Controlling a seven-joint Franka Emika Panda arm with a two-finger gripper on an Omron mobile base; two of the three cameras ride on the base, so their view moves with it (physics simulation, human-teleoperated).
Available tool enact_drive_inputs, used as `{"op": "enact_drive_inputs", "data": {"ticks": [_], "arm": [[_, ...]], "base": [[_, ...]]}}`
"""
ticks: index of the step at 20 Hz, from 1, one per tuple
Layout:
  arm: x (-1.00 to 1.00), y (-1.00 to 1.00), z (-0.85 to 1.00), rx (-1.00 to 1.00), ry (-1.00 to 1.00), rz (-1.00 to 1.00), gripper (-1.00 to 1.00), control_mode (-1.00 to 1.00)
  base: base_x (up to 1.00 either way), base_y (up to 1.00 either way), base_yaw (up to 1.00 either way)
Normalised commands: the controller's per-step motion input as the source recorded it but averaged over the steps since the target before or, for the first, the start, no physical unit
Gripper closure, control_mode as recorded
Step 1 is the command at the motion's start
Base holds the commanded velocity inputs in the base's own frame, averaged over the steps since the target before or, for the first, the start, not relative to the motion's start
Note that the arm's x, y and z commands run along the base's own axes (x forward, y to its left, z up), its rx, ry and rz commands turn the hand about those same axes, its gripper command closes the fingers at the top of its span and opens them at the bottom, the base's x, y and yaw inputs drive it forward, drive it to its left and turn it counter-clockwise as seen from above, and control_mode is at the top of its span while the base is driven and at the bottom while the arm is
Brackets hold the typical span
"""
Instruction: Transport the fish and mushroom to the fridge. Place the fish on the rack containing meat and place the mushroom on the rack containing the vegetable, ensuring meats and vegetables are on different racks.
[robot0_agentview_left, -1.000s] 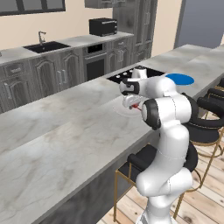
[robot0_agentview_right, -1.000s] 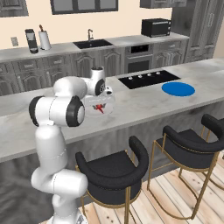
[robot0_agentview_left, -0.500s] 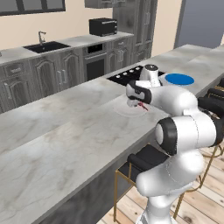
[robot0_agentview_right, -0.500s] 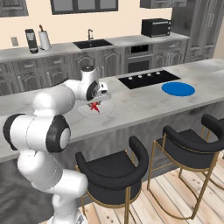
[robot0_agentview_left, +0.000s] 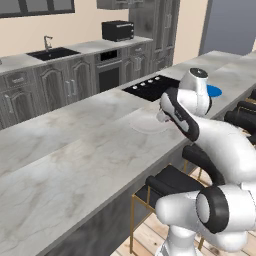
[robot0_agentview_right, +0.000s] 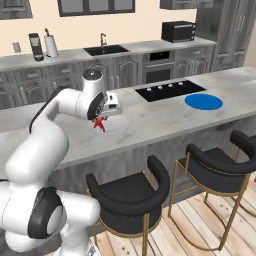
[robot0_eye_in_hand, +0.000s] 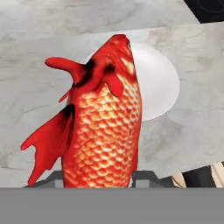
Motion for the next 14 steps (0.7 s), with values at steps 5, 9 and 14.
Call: {"op": "enact_drive_inputs", "data": {"ticks": [5, 9, 14], "arm": [[-0.88, -0.01, 0.81, 0.01, 0.05, -0.06, 1.0, -1.0], [-0.92, -0.06, 0.34, 0.0, 0.0, -0.08, 1.0, -1.0], [-0.94, -0.02, 0.47, 0.01, -0.01, -0.07, 1.0, -1.0]], "base": [[0.0, 0.0, 0.0], [0.0, 0.0, 0.0], [0.0, 0.0, 0.0]]}}
